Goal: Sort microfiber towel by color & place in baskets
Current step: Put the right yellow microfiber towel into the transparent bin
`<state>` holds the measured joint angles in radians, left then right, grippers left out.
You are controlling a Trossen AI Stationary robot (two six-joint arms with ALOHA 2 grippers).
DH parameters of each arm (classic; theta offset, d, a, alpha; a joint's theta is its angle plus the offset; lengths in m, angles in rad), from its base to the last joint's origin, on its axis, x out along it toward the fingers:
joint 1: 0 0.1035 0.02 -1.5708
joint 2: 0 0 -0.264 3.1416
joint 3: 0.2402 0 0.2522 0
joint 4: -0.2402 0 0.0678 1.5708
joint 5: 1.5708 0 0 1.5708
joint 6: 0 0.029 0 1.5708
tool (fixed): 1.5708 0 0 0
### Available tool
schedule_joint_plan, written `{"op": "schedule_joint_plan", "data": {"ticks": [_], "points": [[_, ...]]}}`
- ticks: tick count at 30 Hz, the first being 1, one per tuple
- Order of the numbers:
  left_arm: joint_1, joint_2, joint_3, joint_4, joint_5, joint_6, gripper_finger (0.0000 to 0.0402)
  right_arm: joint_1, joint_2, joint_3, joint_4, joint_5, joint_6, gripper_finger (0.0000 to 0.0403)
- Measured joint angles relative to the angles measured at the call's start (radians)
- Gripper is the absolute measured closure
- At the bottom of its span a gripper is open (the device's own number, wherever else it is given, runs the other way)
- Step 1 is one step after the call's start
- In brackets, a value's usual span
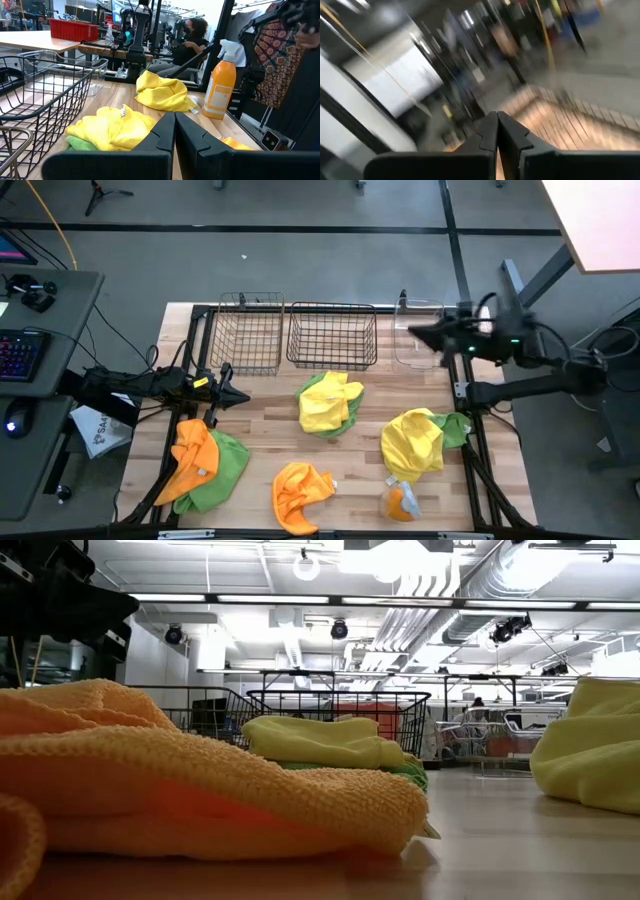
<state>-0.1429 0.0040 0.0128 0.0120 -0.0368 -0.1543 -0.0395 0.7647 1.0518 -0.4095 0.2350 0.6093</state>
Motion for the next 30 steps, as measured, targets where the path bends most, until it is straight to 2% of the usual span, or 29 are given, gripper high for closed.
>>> {"op": "schedule_joint_plan", "data": {"ticks": [3, 6, 9, 12, 15, 19, 26, 30], "points": [[0.0, 0.0, 0.0, 0.0, 0.0, 0.0, 0.0402, 0.013, 0.09, 0.083, -0.334, -0.038, 0.162, 0.0375], [0.0, 0.0, 0.0, 0.0, 0.0, 0.0, 0.0401, 0.068, 0.169, 0.098, -0.582, -0.152, 0.331, 0.0329], [0.0, 0.0, 0.0, 0.0, 0.0, 0.0, 0.0401, 0.158, 0.233, 0.055, -0.65, -0.302, 0.439, 0.0272], [0.0, 0.0, 0.0, 0.0, 0.0, 0.0, 0.0402, 0.26, 0.298, 0.005, -0.648, -0.37, 0.539, 0.0222], [0.0, 0.0, 0.0, 0.0, 0.0, 0.0, 0.0401, 0.334, 0.36, -0.026, -0.668, -0.37, 0.605, 0.0184], [0.0, 0.0, 0.0, 0.0, 0.0, 0.0, 0.0402, 0.369, 0.445, -0.046, -0.718, -0.287, 0.677, 0.0158], [0.0, 0.0, 0.0, 0.0, 0.0, 0.0, 0.0402, 0.382, 0.615, -0.052, -0.741, -0.214, 0.682, 0.0155], [0.0, 0.0, 0.0, 0.0, 0.0, 0.0, 0.0402, 0.382, 0.707, -0.052, -0.725, -0.21, 0.641, 0.0163]]}}
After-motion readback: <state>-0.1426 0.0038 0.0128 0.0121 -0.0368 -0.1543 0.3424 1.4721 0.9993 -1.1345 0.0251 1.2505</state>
